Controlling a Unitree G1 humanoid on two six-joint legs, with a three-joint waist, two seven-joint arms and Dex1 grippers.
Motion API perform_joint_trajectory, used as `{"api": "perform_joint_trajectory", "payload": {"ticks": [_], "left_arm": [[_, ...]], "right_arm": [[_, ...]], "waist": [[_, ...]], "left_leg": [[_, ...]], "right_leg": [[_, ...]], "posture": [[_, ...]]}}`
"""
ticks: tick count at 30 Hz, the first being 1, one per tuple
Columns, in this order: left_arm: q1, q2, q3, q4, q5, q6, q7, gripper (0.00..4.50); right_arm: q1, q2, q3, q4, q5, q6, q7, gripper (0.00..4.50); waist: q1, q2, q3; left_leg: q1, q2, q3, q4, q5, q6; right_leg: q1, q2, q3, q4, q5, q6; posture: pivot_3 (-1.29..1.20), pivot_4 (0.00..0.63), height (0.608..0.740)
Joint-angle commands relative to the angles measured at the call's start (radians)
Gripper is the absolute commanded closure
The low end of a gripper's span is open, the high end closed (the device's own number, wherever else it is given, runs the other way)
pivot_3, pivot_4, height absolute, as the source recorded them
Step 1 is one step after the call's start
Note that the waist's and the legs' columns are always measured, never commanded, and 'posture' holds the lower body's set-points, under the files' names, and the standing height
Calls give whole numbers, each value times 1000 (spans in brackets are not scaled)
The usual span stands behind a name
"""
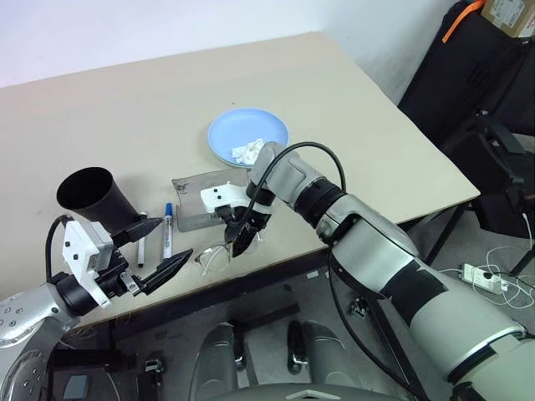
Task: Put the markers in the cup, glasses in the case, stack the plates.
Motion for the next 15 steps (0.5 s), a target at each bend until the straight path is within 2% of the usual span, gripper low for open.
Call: {"api": "perform_joint_trajectory", "payload": {"ticks": [1,6,15], "left_arm": [[9,0,9,-37,-13,-8,-2,0],[22,1,25,-20,-14,-17,-17,0],[17,11,26,1,0,-16,-28,0]], "right_arm": [[-31,16,-24,-1,-10,-12,7,2935],[-45,17,-37,1,-3,-11,7,4417],[-66,-15,-52,-3,1,-11,7,4465]], "waist": [[0,0,0],[-1,0,0],[-1,0,0]], "left_leg": [[0,0,0,1,0,0],[0,1,0,1,0,0],[-1,7,0,-1,0,0]], "right_leg": [[0,0,0,0,0,0],[-2,0,0,0,0,0],[-3,6,1,-5,6,-3]], "posture": [[0,150,719],[0,150,719],[0,150,719]]}}
